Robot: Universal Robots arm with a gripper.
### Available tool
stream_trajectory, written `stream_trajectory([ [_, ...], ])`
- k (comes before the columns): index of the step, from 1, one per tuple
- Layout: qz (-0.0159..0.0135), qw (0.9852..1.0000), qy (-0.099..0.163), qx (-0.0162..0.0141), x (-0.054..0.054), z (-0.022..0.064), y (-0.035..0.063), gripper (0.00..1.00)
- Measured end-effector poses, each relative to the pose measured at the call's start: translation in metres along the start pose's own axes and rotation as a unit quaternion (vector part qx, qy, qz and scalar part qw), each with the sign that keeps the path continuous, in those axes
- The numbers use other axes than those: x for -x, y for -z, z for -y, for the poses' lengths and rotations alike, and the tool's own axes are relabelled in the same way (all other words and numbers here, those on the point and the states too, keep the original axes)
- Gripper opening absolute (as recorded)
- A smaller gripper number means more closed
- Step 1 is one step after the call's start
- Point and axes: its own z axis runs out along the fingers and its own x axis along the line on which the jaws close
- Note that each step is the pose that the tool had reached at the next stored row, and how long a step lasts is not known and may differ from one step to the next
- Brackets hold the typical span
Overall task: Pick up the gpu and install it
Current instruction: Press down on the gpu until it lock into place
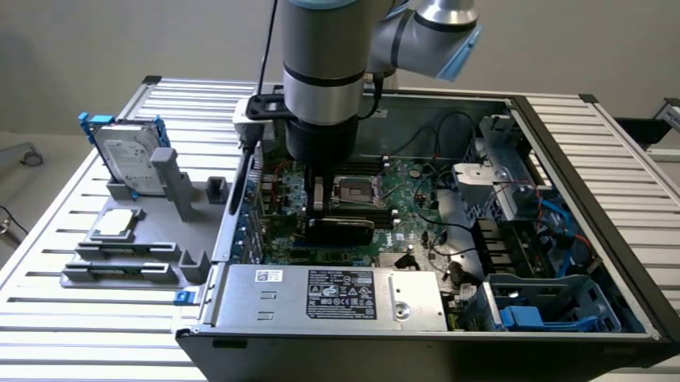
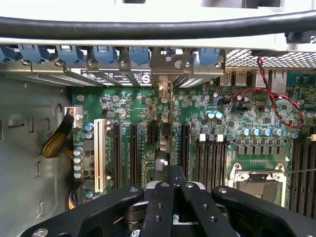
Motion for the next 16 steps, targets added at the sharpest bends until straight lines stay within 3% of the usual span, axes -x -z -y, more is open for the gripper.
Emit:
stream_trajectory([
  [16,0.0,1.0,0.0,-0.0001,0.0003,0.0002,-0.0047,0.11],
])
